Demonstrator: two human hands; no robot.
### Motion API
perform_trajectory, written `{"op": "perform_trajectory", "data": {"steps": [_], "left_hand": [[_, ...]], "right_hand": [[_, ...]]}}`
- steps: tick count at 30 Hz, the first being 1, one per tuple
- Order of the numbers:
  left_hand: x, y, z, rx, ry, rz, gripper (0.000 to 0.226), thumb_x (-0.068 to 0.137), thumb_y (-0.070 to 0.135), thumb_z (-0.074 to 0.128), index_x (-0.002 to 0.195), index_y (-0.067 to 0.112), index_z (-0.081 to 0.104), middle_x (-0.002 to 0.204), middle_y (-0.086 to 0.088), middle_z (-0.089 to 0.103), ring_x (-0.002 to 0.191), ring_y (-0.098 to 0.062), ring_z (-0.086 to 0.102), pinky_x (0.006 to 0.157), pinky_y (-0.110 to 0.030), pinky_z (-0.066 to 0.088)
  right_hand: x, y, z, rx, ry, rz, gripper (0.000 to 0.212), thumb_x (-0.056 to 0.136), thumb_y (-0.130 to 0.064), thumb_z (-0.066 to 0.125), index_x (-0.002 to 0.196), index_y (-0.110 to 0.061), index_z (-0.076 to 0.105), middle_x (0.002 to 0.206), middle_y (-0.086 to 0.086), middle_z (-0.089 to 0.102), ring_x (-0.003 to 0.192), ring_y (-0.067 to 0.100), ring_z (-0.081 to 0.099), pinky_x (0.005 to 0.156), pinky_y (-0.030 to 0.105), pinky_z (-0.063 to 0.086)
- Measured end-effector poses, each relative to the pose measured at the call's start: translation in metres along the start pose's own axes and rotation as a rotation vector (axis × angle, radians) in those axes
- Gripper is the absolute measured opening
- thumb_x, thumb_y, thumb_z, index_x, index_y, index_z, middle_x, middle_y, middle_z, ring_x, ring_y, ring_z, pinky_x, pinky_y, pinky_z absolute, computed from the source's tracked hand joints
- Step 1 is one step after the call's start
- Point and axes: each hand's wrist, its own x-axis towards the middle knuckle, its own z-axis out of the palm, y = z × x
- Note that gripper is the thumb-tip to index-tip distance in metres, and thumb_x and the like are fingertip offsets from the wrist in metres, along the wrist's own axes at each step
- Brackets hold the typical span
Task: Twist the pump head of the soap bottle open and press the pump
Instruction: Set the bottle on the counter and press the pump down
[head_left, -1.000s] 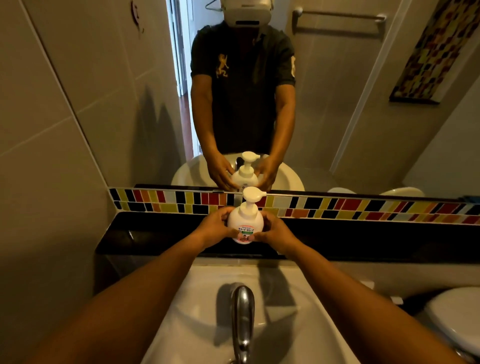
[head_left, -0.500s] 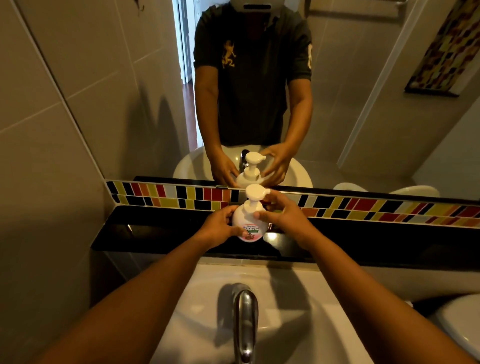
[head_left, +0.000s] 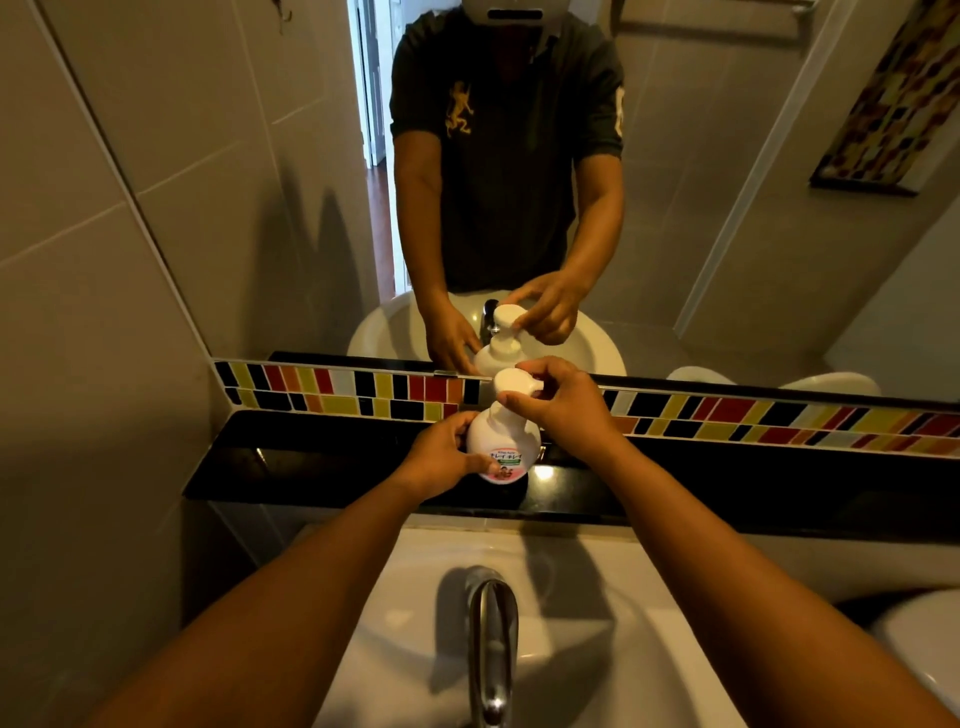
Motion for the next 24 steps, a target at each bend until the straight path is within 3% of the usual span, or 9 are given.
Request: {"op": "perform_trajectory", "data": {"steps": [6, 13, 18, 24], "left_hand": [[-0.001, 0.0, 0.001, -0.003, 0.008, -0.001, 0.067, 0.073, 0.007, 0.079, 0.133, 0.015, 0.049, 0.132, -0.007, 0.06, 0.119, -0.027, 0.059, 0.092, -0.036, 0.052], [0.0, 0.0, 0.001, -0.01, 0.008, -0.002, 0.064, 0.073, 0.006, 0.079, 0.13, 0.016, 0.051, 0.13, -0.007, 0.061, 0.119, -0.026, 0.059, 0.096, -0.04, 0.053], [-0.002, 0.0, 0.002, -0.011, 0.014, 0.008, 0.064, 0.073, 0.006, 0.079, 0.13, 0.014, 0.051, 0.13, -0.009, 0.061, 0.118, -0.026, 0.059, 0.089, -0.032, 0.052], [-0.003, 0.001, 0.003, 0.015, 0.013, 0.01, 0.066, 0.073, 0.01, 0.079, 0.132, 0.015, 0.05, 0.131, -0.006, 0.06, 0.118, -0.025, 0.059, 0.086, -0.029, 0.052]], "right_hand": [[0.0, 0.0, 0.012, 0.03, 0.076, 0.039, 0.048, 0.079, -0.031, 0.079, 0.114, -0.012, 0.052, 0.107, 0.003, 0.062, 0.099, 0.02, 0.062, 0.076, 0.025, 0.052], [-0.006, 0.005, 0.005, 0.147, -0.082, -0.017, 0.05, 0.089, -0.022, 0.068, 0.137, -0.019, 0.053, 0.137, 0.008, 0.054, 0.123, 0.023, 0.052, 0.099, 0.04, 0.052], [-0.003, -0.001, 0.007, 0.103, -0.029, 0.009, 0.045, 0.085, -0.023, 0.073, 0.127, -0.015, 0.058, 0.125, 0.01, 0.063, 0.116, 0.026, 0.059, 0.098, 0.045, 0.054], [-0.005, -0.005, 0.014, 0.031, 0.072, 0.065, 0.053, 0.08, -0.034, 0.077, 0.122, -0.012, 0.052, 0.122, 0.01, 0.064, 0.11, 0.025, 0.062, 0.094, 0.043, 0.055]]}}
